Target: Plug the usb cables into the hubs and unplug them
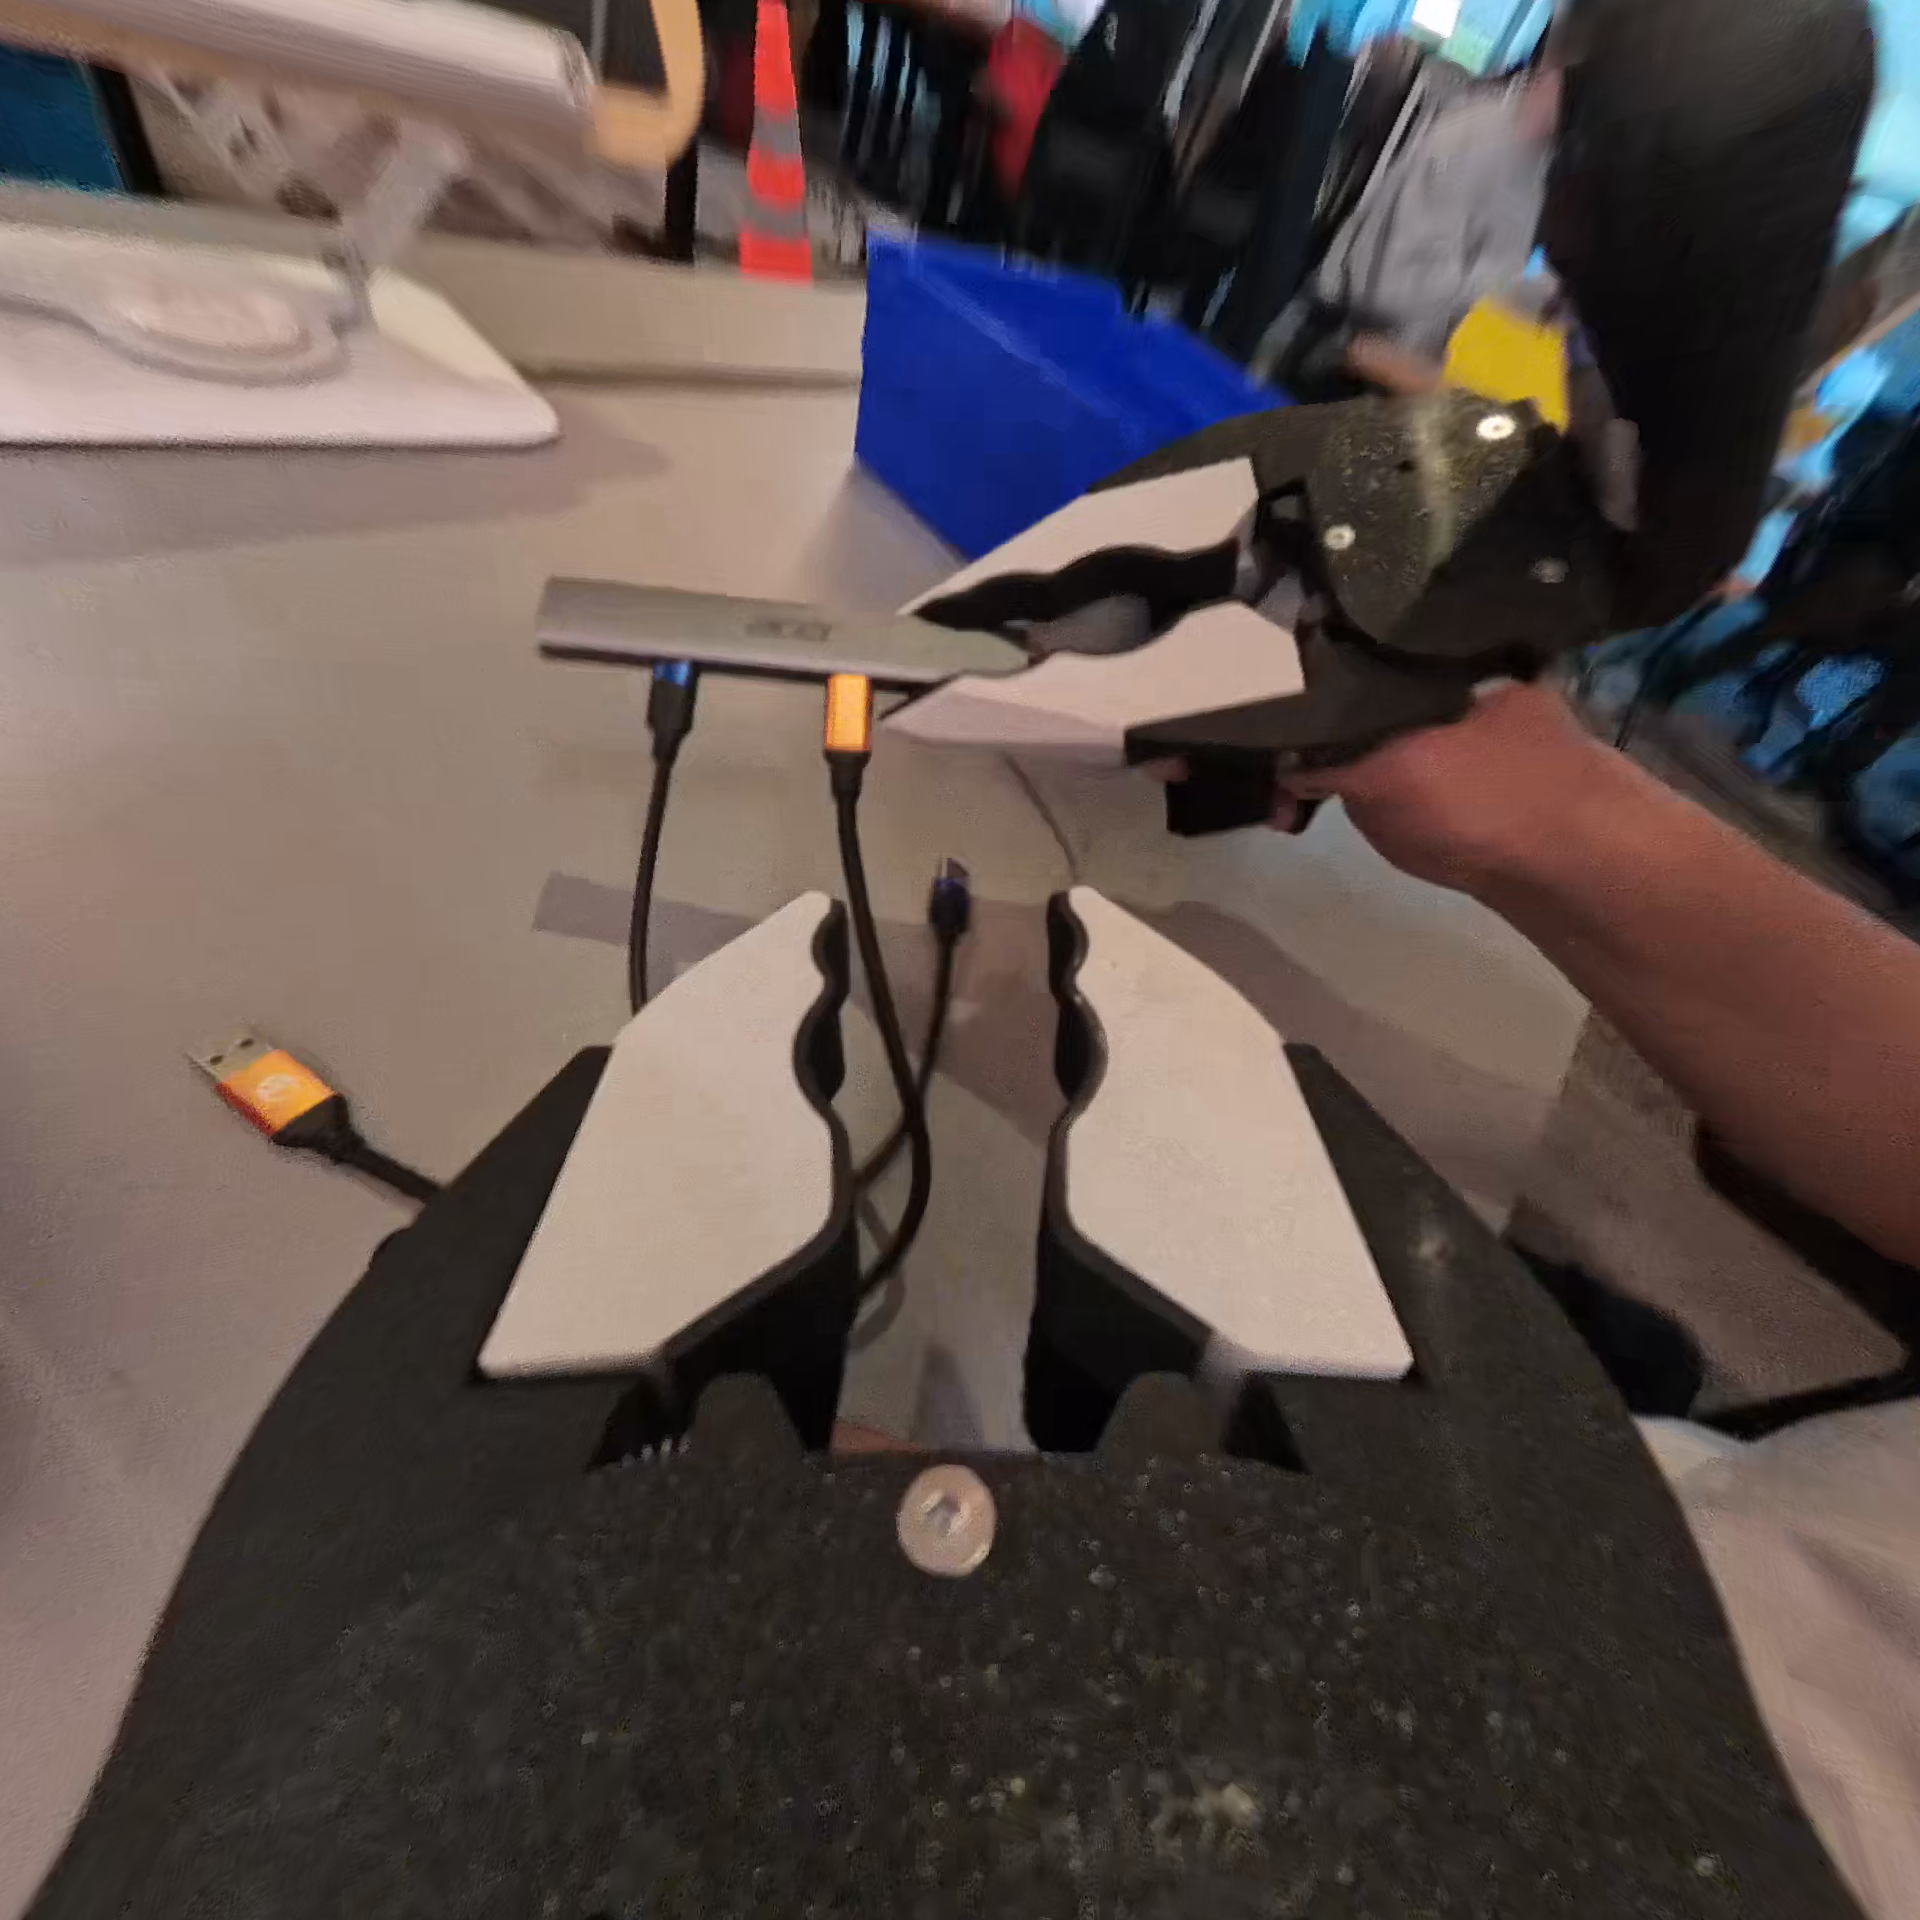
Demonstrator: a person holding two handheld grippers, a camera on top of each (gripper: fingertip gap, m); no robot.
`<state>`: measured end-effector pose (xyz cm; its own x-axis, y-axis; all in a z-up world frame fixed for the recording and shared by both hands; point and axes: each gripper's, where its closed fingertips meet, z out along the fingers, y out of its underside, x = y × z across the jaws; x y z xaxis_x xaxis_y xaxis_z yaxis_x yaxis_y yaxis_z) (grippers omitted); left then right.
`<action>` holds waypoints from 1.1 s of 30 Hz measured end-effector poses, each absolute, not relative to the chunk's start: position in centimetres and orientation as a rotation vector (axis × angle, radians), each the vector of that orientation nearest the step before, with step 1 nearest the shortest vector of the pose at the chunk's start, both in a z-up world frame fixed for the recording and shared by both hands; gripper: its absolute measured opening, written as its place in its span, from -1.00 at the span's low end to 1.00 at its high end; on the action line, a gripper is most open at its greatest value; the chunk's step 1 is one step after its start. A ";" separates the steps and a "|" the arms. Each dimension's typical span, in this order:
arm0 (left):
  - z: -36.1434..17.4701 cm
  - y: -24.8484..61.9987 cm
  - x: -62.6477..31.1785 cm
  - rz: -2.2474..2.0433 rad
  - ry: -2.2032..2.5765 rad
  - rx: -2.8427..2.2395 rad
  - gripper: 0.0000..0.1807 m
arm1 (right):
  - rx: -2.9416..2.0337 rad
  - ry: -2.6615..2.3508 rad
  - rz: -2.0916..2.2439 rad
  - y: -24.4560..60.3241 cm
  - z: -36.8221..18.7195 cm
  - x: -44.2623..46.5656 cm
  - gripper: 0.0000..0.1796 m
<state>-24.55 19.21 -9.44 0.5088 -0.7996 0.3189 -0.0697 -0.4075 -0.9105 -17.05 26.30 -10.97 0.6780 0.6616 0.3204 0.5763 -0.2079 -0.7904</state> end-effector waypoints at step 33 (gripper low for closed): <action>-13.6 17.8 -28.6 -0.948 0.772 -1.930 -0.68 | -2.130 -1.215 -0.686 35.4 -5.3 14.6 -0.74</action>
<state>-28.57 17.81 -13.55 0.5265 -0.7859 0.3244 -0.1584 -0.4656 -0.8707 14.61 35.40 -5.33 0.4508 0.5786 0.6798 0.8809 -0.4116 -0.2338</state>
